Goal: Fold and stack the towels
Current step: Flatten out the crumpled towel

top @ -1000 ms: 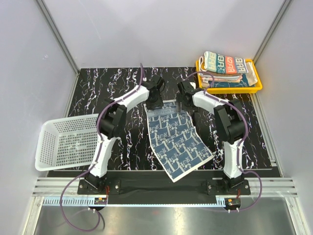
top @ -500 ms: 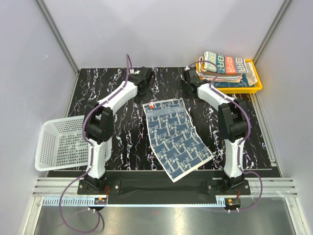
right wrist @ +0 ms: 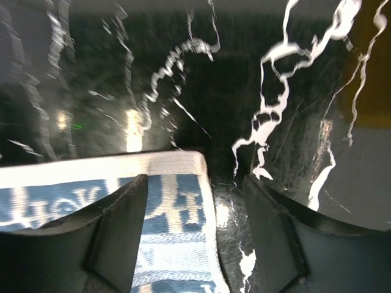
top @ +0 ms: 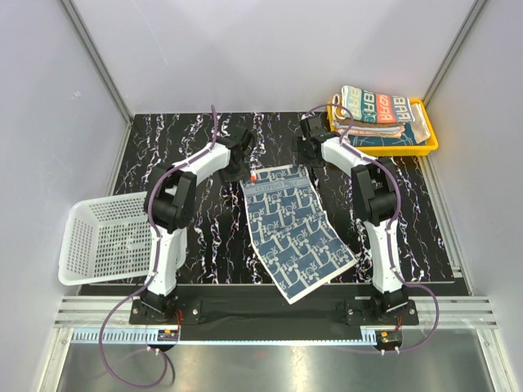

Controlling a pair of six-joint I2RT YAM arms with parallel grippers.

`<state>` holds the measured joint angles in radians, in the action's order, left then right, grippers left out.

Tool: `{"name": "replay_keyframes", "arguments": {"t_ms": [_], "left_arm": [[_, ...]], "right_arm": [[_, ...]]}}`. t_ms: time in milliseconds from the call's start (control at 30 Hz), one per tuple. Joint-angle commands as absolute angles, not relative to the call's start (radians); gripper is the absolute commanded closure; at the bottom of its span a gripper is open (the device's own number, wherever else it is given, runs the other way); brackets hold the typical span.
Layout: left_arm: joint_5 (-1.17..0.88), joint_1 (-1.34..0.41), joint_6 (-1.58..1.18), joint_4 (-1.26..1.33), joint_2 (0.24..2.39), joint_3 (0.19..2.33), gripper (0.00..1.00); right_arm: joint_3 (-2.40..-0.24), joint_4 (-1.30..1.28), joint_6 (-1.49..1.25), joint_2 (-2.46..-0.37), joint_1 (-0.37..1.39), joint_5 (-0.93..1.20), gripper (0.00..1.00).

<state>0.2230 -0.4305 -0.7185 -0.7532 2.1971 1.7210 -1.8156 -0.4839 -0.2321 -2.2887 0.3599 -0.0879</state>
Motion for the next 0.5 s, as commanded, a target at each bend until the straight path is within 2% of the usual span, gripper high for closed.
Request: {"name": "replay_keyframes", "arguments": {"t_ms": [0, 267, 467], "left_arm": [[0.224, -0.425, -0.736, -0.698, 2.191, 1.727, 0.44], [0.229, -0.423, -0.756, -0.697, 2.215, 1.747, 0.44], [0.169, -0.422, -0.785, -0.598, 2.209, 1.706, 0.43]], "right_arm": [[-1.864, -0.511, -0.219, -2.306, 0.364, -0.104, 0.32], [-1.879, -0.523, -0.221, -2.336, 0.365, -0.089, 0.39], [-1.859, -0.515, -0.230, -2.338, 0.367, -0.069, 0.52]]}}
